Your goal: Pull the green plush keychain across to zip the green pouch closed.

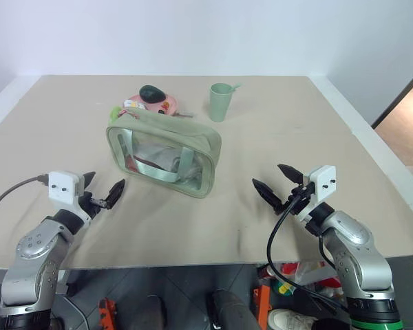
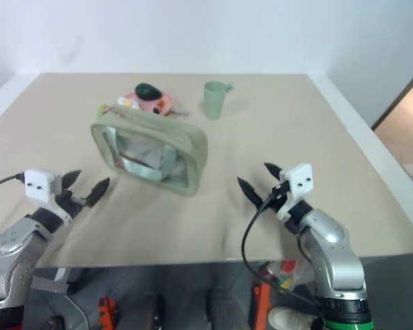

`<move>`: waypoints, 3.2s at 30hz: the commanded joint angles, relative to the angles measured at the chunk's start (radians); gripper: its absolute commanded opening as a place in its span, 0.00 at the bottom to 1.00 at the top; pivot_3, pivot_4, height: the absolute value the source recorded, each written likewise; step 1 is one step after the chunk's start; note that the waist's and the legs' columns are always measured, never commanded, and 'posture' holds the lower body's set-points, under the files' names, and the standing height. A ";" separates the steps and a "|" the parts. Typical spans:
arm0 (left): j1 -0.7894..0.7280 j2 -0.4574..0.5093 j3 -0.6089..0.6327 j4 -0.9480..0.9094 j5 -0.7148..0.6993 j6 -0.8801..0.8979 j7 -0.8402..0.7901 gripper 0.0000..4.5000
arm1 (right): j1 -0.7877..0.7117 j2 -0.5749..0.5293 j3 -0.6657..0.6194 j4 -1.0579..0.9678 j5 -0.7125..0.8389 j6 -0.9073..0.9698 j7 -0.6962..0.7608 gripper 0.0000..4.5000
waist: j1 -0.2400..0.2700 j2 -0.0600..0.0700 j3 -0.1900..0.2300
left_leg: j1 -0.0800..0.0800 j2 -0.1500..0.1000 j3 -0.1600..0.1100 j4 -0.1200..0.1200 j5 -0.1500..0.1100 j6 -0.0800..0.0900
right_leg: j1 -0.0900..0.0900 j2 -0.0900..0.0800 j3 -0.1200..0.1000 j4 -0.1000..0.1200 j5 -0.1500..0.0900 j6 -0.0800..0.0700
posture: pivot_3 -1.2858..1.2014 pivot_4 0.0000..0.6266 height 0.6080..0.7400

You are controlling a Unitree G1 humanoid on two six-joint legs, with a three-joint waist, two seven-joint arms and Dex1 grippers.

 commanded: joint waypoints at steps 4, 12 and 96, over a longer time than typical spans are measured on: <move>-0.005 0.024 0.017 -0.028 -0.041 -0.021 -0.069 0.99 | 0.000 -0.017 -0.024 -0.010 0.013 -0.001 0.010 1.00 | 0.000 0.000 0.000 | 0.000 0.000 0.000 0.000 0.000 0.000 | 0.000 0.000 0.000 0.000 0.000 0.000 | 0.52 0.24 1.00; -0.016 0.062 0.012 -0.049 -0.109 0.009 -0.179 0.99 | 0.001 -0.034 -0.027 -0.011 0.019 -0.005 0.029 1.00 | 0.000 0.000 0.000 | 0.000 0.000 0.000 0.000 0.000 0.000 | 0.000 0.000 0.000 0.000 0.000 0.000 | 0.52 0.24 1.00; -0.148 0.254 -0.123 -0.176 -0.270 0.222 -0.443 1.00 | -0.464 -0.364 0.061 0.439 -0.026 -0.251 0.622 0.00 | -0.001 0.002 0.002 | -0.001 -0.001 -0.002 0.002 0.000 0.000 | -0.001 0.001 0.000 0.003 0.000 -0.001 | 0.52 0.24 1.00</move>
